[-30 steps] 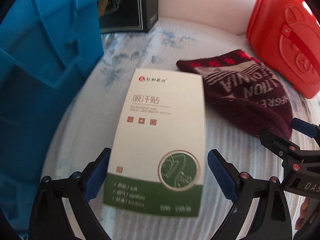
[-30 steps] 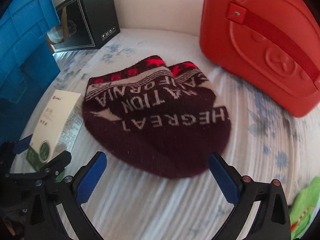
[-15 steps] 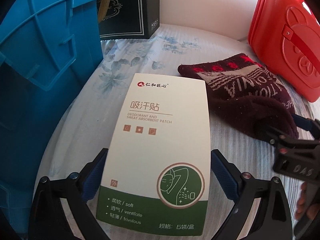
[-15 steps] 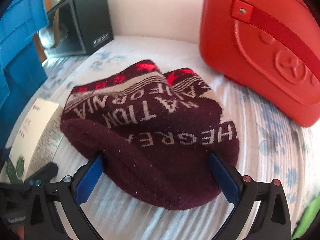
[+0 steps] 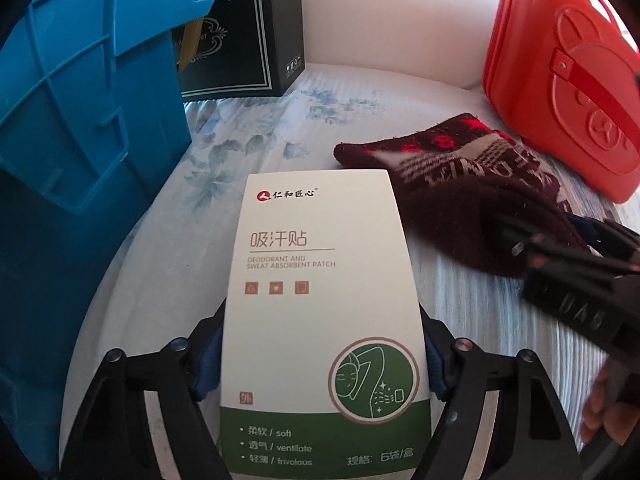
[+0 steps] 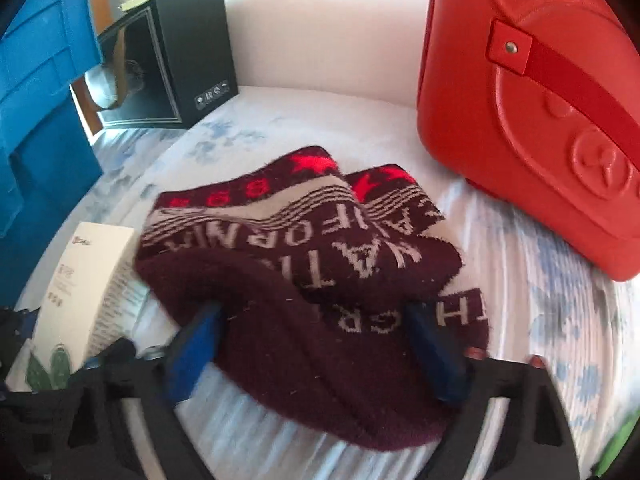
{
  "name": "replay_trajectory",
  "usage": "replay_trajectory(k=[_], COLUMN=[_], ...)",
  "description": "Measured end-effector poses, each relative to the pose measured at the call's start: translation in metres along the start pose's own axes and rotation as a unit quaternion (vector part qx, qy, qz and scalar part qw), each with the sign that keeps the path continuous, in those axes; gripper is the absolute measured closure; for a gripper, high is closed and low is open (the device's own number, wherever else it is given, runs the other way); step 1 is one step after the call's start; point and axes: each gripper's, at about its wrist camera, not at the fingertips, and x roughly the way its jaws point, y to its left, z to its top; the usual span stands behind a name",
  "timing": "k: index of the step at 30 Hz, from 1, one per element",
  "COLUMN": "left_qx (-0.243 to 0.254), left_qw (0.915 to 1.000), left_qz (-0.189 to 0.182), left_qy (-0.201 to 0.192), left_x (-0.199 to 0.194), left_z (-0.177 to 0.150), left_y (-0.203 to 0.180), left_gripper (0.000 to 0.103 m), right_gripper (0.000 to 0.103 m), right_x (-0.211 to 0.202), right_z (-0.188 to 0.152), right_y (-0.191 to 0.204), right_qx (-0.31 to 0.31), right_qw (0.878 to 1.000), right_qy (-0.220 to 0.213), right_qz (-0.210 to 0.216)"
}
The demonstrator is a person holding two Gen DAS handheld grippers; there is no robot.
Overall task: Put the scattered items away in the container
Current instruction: 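Close the left gripper on the white patch box while the right gripper grasps the maroon sock, then lift the patch box and sock with both grippers and carry them to the crate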
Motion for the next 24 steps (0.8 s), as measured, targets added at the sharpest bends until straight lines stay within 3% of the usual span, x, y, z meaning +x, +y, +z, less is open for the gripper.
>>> replay_trajectory(k=[1,3,6,14,18,20,21,24], left_qx=[0.006,0.025,0.049,0.064,0.113,0.118,0.114,0.085], left_qw=[1.0000,0.9995,0.9976,0.9962,0.9931,0.9928,0.9933,0.9959], left_qz=[0.002,0.010,0.027,0.012,0.012,-0.001,-0.007,-0.029], left_qy=[-0.002,-0.014,-0.040,-0.058,-0.030,-0.021,-0.018,0.014], left_x=[-0.002,-0.013,-0.038,-0.084,-0.095,-0.100,-0.103,-0.094], left_z=[-0.002,-0.006,-0.013,0.004,0.017,0.009,0.000,-0.022], left_y=[-0.002,-0.008,-0.015,-0.011,-0.026,-0.031,-0.032,-0.031], left_gripper=[0.027,0.027,0.027,0.027,0.027,0.027,0.027,0.027], right_gripper=[0.070,0.083,0.087,0.090,0.090,0.087,0.080,0.045], right_x=[-0.004,-0.015,-0.031,-0.111,-0.129,-0.133,-0.132,-0.138], right_z=[0.000,-0.006,-0.018,-0.072,-0.103,-0.117,-0.120,-0.121], right_y=[0.001,-0.001,-0.015,-0.027,-0.030,-0.031,-0.032,-0.035], right_qx=[0.005,0.022,0.058,0.077,0.074,0.064,0.065,0.071], right_qw=[1.000,1.000,0.997,0.994,0.992,0.994,0.994,0.994], right_qy=[0.001,0.003,0.010,0.022,0.062,0.075,0.080,0.077], right_qz=[0.004,0.011,0.039,0.079,0.077,0.051,0.047,0.034])
